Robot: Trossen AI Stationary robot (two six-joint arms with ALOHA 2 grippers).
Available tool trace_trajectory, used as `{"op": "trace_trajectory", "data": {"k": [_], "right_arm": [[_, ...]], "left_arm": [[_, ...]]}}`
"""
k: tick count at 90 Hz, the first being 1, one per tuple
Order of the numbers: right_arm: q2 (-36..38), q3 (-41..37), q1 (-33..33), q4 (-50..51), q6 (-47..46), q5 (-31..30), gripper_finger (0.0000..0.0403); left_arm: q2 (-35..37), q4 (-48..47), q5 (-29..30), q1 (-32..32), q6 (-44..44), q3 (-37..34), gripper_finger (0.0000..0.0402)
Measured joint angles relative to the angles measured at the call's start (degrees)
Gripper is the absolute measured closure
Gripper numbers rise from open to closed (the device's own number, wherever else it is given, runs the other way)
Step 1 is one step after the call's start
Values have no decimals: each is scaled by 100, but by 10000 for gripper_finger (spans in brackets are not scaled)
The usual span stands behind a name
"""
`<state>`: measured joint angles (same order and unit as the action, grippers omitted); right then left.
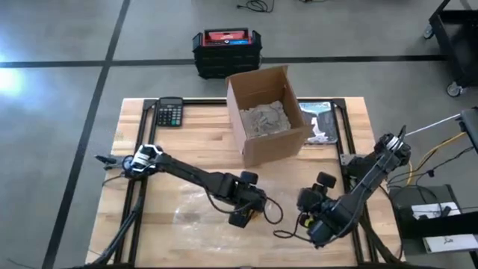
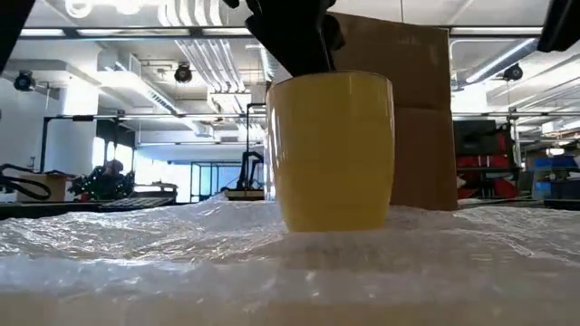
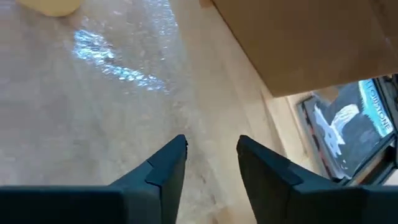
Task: Wrap mug
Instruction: Wrap the yellow cup in bubble wrap
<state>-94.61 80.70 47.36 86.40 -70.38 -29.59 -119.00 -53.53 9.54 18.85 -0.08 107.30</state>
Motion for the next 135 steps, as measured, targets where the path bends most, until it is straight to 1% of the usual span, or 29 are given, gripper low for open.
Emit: {"op": "trace_trajectory", "data": {"k": [13,23,33,41,51,61,66,74,83,91,102,106,109,118,124,135], "right_arm": [[52,-1,169,-214,-34,402,234],[72,-132,233,-721,-38,615,222],[74,-517,326,-1465,-149,868,218],[74,-1027,439,-2064,-383,1146,217],[74,-1773,555,-2910,-719,1532,217],[74,-2476,658,-3819,-1010,1951,217],[74,-2751,684,-4307,-1095,2064,217],[76,-3104,695,-4986,-1063,2057,218],[81,-3278,642,-5131,-982,1989,233],[74,-3296,620,-5088,-735,1776,273],[68,-3136,528,-5009,-193,1441,367],[78,-3014,495,-4987,53,1257,387],[93,-2902,470,-4953,233,1046,391],[118,-2504,357,-4726,803,257,381],[117,-2200,239,-4665,1511,-394,383],[113,-1636,-39,-4679,2809,-1721,399]], "left_arm": [[369,-39,-6,3,-202,-5,176],[693,-114,-6,23,-446,-8,160],[1034,-357,-4,92,-712,-80,155],[1312,-363,4,182,-846,-413,156],[1679,-232,29,274,-1111,-1137,166],[2152,228,45,324,-1563,-2143,180],[2373,596,46,356,-1811,-2715,187],[2683,1331,40,423,-2072,-3591,196],[2937,2526,38,478,-2161,-4451,205],[2990,3440,17,483,-2170,-4994,213],[2971,4401,-2,481,-2197,-5428,224],[2942,4675,-2,481,-2194,-5538,228],[2920,4807,-2,478,-2192,-5604,231],[2836,5210,-2,472,-2157,-5690,241],[2802,5371,-2,472,-2149,-5724,247],[2698,5505,-2,472,-2102,-5732,258]]}}
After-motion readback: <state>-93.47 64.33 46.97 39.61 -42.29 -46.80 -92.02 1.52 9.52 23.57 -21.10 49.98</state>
